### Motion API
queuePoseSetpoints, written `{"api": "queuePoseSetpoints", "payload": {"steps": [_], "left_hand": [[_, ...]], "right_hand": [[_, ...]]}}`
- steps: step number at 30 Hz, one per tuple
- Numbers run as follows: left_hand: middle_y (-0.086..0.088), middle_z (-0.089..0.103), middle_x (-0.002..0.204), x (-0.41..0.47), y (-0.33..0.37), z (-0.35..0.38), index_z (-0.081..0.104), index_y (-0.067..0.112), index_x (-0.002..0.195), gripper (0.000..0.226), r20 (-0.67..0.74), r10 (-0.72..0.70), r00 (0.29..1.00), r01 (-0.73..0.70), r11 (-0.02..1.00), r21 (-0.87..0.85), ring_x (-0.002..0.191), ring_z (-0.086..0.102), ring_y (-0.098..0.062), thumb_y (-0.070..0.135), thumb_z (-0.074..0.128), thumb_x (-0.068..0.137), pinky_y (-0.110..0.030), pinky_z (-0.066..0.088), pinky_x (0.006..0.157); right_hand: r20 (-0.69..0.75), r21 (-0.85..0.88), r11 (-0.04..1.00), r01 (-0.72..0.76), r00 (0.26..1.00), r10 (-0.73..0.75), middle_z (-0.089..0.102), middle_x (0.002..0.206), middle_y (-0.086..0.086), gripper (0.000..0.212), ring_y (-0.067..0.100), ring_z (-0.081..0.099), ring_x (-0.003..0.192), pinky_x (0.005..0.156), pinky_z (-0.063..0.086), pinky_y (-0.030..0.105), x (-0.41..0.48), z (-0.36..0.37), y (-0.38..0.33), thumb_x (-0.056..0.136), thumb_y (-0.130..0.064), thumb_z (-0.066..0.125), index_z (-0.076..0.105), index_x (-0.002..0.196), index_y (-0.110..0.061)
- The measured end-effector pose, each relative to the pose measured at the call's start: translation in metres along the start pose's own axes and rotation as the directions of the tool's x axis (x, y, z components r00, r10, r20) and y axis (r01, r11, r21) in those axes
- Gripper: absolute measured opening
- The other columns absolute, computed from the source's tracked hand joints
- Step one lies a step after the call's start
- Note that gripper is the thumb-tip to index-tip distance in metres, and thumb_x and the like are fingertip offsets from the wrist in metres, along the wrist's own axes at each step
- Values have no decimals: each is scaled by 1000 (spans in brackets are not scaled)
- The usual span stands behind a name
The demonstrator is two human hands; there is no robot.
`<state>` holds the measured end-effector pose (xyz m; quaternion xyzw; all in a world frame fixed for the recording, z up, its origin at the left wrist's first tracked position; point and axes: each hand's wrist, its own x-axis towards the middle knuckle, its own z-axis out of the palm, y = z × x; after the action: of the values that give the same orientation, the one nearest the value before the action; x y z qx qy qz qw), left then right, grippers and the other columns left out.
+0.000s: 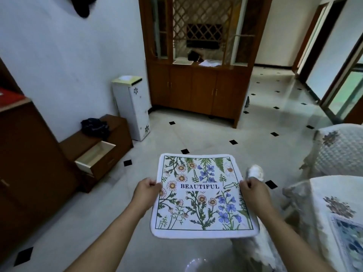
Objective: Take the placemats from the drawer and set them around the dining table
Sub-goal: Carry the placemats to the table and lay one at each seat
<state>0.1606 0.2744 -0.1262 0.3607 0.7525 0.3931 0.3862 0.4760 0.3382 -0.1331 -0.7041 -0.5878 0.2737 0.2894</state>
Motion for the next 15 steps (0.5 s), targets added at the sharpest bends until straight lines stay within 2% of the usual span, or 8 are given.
{"api": "queuePoseSetpoints", "payload": {"steps": [2, 4, 8, 12, 15], "left_hand": [[-9, 72, 76, 32, 17, -2, 59, 6, 84, 17, -35, -2, 999, 3, 1000, 18, 61, 63, -20, 20, 60, 93, -25, 44, 54], [-11, 74, 80, 67, 32, -2, 61, 1, 90, 22, -57, -14, 998, 15, 999, 30, 65, 64, -22, 22, 59, 94, -27, 44, 58], [-12, 75, 81, 130, 57, -5, 59, 5, 90, 18, -68, -62, 996, 61, 998, -18, 74, 73, -29, 23, 57, 95, -30, 50, 61], [-12, 74, 79, 206, 83, 4, 55, 10, 83, 16, -49, -63, 997, 62, 998, -33, 64, 70, -23, 21, 55, 95, -27, 49, 56], [-10, 71, 77, 279, 106, 24, 56, 9, 82, 17, 8, -22, 1000, 22, 1000, -20, 63, 64, -21, 21, 56, 94, -28, 46, 58]], "right_hand": [[8, 49, 999, 18, 1000, -18, 56, 59, 4, 31, 18, 47, 53, 51, 33, 29, 39, 12, -20, 95, -23, 51, 49, 67, -11], [23, 68, 997, 46, 999, -47, 54, 59, 3, 31, 16, 45, 53, 50, 33, 30, 77, 24, -39, 95, -21, 51, 47, 66, -12], [58, 67, 995, 77, 995, -81, 57, 63, 6, 28, 17, 47, 56, 52, 33, 29, 141, 47, -71, 96, -20, 52, 54, 74, -2], [49, 98, 994, 40, 998, -45, 58, 65, 6, 28, 16, 48, 57, 52, 35, 26, 212, 70, -95, 96, -21, 53, 53, 73, -5], [-3, 118, 993, 10, 1000, -10, 59, 67, 5, 28, 14, 50, 56, 49, 36, 26, 267, 82, -105, 97, -23, 52, 53, 75, -6]]}}
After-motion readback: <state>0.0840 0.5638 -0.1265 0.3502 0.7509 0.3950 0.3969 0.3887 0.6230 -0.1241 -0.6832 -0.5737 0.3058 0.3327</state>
